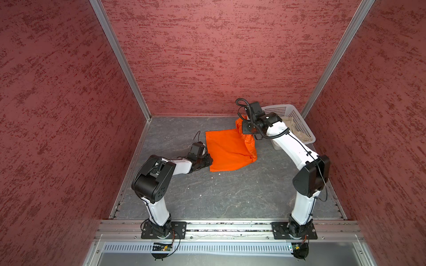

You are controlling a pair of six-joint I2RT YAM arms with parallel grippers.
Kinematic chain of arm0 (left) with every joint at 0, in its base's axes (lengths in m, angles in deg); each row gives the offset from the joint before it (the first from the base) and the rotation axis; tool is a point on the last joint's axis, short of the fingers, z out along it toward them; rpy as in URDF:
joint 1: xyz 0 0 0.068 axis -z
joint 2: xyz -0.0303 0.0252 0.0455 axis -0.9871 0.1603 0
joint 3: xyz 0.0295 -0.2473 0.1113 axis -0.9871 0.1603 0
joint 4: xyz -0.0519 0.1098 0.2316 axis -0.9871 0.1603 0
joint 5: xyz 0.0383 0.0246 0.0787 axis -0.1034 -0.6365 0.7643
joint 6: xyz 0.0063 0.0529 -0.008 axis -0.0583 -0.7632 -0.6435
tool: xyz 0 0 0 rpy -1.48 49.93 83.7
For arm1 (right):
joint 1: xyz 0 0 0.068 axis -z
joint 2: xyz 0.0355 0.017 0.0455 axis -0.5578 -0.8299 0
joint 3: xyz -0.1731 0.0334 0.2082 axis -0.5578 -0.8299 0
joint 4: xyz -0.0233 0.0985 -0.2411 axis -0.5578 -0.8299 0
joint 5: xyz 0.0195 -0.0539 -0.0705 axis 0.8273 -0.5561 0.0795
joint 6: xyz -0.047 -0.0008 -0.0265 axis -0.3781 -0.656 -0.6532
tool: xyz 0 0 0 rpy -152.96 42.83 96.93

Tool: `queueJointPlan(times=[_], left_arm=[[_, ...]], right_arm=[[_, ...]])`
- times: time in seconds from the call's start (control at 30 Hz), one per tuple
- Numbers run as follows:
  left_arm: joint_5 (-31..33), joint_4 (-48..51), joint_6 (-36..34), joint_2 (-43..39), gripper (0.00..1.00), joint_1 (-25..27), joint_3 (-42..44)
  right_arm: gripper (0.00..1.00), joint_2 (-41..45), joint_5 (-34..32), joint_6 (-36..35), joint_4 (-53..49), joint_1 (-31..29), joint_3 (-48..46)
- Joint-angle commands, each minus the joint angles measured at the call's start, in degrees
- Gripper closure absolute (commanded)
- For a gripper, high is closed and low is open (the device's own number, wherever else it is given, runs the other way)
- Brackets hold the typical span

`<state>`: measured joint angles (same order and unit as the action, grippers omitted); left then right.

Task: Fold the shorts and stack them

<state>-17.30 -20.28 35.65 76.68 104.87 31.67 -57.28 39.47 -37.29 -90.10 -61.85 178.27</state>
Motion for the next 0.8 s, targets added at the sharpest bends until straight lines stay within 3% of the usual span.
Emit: queueJointPlan(times=[0.0,0.3,0.47,0.53,0.67,0.77], left_arm=[[0.57,1.2,-0.54,1.91,0.79,0.51,-0.52],[0.44,1.15,-0.59,2.55,0.79,0.51,-0.56],[0.56,1.56,-0.53,1.92,0.79,0.42,-0.65],[1.09,2.13,-0.58,0.9,0.78,0.21,-0.42],[2.23,4.02,-0.03,-3.5,0.71,-1.44,0.95],[3.1,7.04,0.14,-8.83,0.67,-3.07,2.15]], right_arm=[[0.87,-1.69,-1.98,2.66,1.53,-2.55,2.32],[0.86,-6.36,2.41,6.99,6.77,-7.17,2.25],[0.8,-11.35,5.55,8.86,9.9,-9.07,1.88],[0.74,-13.7,7.17,9.42,11.77,-9.96,1.48],[0.49,-17.49,12.87,10.82,16.54,-10.9,1.38],[0.42,-16.78,16.45,11.44,20.14,-10.83,1.3]])
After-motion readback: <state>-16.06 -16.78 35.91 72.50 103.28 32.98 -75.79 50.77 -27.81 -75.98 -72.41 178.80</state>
